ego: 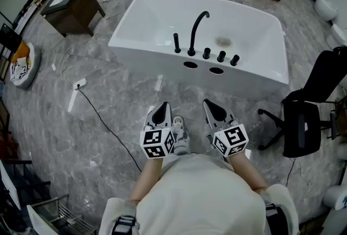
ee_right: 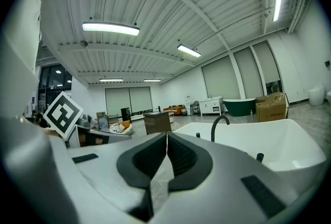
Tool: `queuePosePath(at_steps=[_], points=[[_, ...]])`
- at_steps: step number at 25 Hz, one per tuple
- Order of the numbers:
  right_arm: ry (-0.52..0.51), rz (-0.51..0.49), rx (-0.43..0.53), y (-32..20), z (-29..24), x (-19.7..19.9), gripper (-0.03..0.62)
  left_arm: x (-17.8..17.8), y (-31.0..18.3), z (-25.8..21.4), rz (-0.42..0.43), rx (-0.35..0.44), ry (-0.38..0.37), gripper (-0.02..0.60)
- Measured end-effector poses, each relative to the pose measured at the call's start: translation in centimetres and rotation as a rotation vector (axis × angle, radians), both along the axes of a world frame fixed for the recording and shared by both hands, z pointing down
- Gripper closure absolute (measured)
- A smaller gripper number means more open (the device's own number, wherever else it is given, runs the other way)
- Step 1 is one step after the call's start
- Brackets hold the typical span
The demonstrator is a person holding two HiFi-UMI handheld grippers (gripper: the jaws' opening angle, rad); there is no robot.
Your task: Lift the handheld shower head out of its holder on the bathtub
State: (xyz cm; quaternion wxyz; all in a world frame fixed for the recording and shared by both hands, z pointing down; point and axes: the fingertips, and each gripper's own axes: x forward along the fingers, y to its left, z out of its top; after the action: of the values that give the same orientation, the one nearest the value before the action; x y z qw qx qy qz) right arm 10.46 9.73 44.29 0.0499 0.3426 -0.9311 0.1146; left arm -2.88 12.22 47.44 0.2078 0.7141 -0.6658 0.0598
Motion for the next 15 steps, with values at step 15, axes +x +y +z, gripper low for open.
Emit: queuePosePath(at_steps=[15], points=[[0.017,0.03,0.03,-10.9,-1.6,-6.0,0.574,-5.0,-11.8,0.0,0.077,-0.015,0.001,0.56]])
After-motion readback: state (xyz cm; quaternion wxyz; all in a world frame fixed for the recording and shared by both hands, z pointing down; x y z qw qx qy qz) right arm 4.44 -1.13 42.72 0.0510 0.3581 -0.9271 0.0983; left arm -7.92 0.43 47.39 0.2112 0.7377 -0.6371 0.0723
